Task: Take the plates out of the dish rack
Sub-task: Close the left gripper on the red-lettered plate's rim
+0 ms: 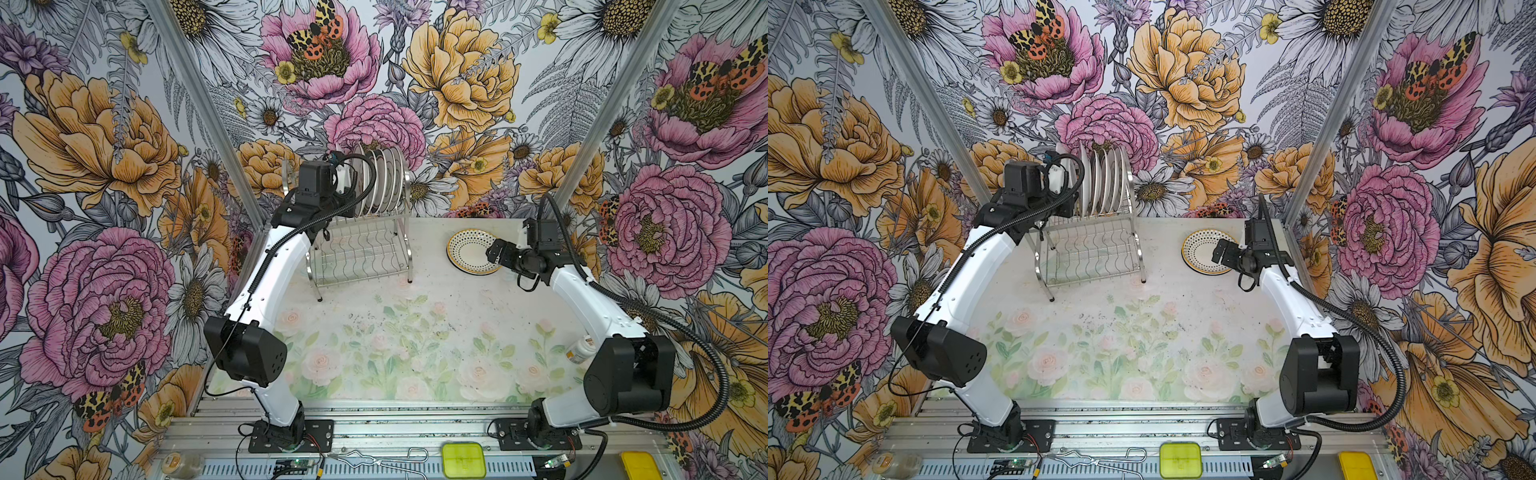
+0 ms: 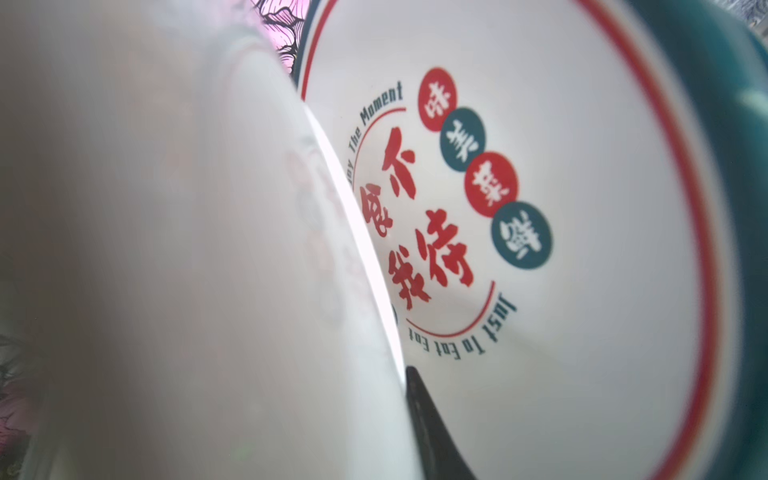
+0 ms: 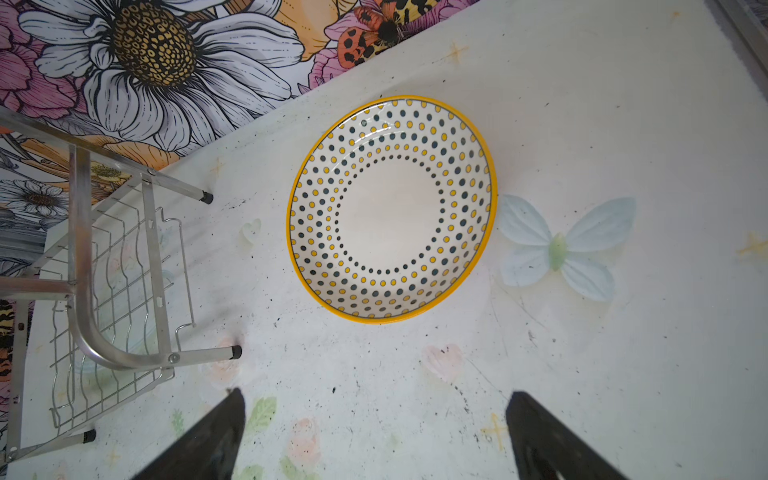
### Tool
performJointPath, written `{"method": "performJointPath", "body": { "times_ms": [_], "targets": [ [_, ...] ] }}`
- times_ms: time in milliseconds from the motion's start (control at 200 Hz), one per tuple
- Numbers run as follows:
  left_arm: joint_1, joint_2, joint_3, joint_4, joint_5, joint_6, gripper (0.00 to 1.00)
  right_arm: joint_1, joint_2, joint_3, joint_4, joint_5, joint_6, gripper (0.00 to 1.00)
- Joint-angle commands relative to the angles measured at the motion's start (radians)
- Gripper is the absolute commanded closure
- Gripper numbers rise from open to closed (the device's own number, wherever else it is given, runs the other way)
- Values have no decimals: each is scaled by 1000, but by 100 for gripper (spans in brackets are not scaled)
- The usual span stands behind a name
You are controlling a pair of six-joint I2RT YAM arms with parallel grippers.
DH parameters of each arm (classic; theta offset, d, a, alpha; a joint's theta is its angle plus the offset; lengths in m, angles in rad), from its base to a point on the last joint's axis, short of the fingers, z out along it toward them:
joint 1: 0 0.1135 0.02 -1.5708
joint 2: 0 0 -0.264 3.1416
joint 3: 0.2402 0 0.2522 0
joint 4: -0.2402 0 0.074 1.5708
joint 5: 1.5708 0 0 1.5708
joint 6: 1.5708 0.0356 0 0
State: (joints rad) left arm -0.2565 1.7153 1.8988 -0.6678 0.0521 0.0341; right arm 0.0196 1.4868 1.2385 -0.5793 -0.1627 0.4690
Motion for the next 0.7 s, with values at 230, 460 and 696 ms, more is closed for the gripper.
{"method": "performJointPath", "body": {
  "times_ms": [230, 460, 696],
  "targets": [
    [2, -9, -6, 14, -52, 16, 81, -6, -1, 27, 18, -16, -9, 1],
    [1, -24, -3, 14, -65, 19, 93, -6, 3, 33, 18, -20, -10, 1],
    [1, -38, -1, 14, -75, 26, 97, -6, 7, 39, 18, -25, -9, 1]
  ]
}}
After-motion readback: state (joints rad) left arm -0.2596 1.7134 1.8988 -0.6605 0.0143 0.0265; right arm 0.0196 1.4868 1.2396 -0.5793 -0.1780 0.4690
